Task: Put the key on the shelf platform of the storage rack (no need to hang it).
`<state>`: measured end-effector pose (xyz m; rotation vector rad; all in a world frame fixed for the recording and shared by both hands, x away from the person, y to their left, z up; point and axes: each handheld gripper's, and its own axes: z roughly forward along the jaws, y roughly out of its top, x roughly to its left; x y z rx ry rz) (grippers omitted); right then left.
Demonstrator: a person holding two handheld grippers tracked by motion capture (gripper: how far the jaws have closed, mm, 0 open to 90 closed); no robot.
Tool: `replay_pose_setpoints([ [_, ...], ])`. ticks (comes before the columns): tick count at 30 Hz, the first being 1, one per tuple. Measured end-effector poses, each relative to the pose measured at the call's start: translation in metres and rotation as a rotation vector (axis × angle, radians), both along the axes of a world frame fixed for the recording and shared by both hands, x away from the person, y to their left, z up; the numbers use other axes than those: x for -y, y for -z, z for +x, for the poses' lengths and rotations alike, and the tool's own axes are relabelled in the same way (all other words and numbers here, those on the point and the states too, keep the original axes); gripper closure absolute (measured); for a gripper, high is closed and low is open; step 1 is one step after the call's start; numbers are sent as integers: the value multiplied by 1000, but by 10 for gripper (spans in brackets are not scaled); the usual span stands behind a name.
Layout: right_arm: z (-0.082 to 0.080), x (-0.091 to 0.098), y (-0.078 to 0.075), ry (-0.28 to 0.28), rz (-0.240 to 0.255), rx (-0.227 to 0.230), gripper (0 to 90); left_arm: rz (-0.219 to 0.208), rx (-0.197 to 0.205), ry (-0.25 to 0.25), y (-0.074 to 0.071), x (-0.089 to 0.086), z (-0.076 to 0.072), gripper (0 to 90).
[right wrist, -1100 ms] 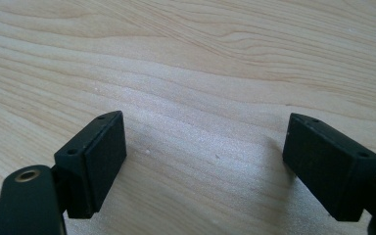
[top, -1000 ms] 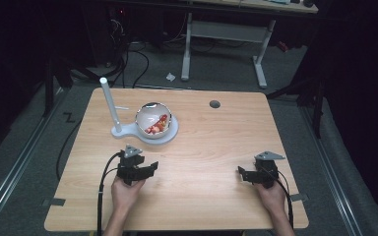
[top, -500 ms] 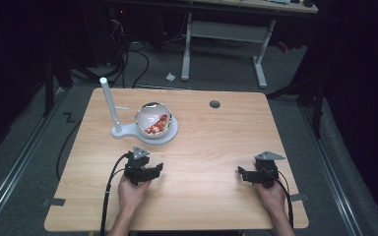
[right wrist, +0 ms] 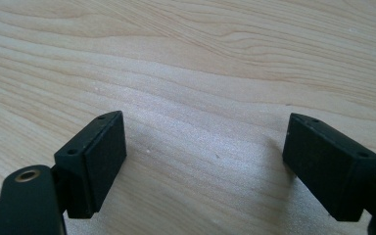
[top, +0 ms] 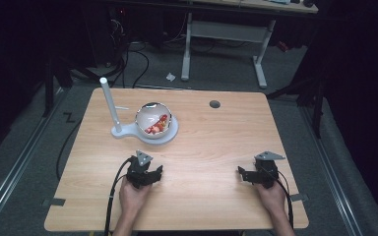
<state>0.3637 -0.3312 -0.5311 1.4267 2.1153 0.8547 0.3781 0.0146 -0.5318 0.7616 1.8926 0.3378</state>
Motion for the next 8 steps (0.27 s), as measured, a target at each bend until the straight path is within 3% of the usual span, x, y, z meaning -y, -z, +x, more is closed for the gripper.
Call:
replay_pose_setpoints([
  [1, 0, 0, 0, 0, 0, 0, 162, 15, 2, 2, 1, 2, -1, 354],
  [8, 0, 0, 0, 0, 1, -1, 162, 12, -1, 1, 1, 3, 0, 337],
])
